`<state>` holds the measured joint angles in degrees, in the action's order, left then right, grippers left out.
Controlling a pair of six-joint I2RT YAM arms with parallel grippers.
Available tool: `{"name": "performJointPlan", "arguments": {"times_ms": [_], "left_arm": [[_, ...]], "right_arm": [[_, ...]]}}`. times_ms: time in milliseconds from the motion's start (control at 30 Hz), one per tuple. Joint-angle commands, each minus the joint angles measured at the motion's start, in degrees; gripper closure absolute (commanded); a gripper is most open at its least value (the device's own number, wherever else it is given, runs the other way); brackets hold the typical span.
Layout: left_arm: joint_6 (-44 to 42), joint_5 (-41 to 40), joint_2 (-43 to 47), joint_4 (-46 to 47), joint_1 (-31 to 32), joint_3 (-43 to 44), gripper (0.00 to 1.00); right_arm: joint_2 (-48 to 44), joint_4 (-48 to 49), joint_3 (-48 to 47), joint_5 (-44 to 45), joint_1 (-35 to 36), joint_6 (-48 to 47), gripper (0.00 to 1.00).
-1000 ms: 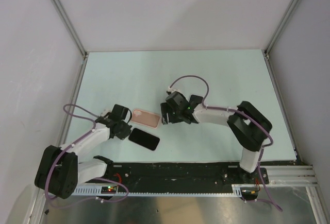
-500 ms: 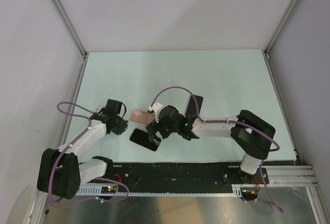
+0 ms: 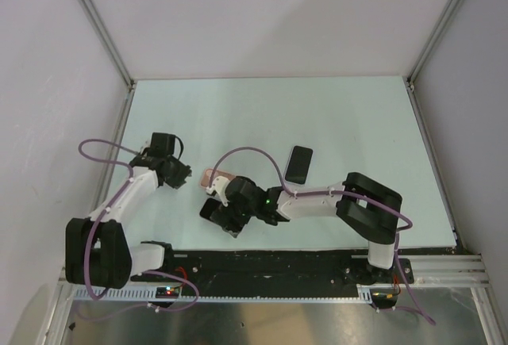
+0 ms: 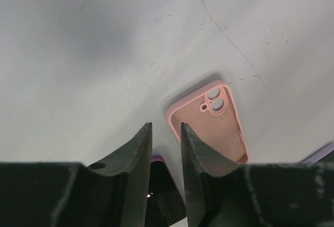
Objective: Put the phone into the phone case
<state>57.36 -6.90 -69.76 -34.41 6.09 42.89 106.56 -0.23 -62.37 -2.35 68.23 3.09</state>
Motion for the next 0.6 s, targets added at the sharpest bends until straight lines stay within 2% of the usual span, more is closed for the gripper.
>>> {"name": "performJointPlan", "arguments": {"times_ms": [0, 367, 467, 567], "left_arm": [[-3.39, 0.93, -1.76, 0.05, -0.79, 3.45, 0.66], [-5.98, 1.38, -6.87, 0.58, -0.87, 6.22, 0.61], [-6.97, 1.44, -7.85, 1.03, -0.78, 6.64, 0.61], [-8.73, 1.15, -9.50, 1.16, 0.04, 7.52, 0.61]], "right_arm": [[1.98, -2.82, -3.35, 4.53, 1.81, -2.47, 0.00], [5.79, -5.72, -6.18, 8.76, 3.53, -2.83, 0.02], [6.14, -6.96, -6.34, 9.72, 3.77, -2.83, 0.08], [6.19, -8.27, -6.31, 10.12, 3.77, -2.83, 0.21]]}}
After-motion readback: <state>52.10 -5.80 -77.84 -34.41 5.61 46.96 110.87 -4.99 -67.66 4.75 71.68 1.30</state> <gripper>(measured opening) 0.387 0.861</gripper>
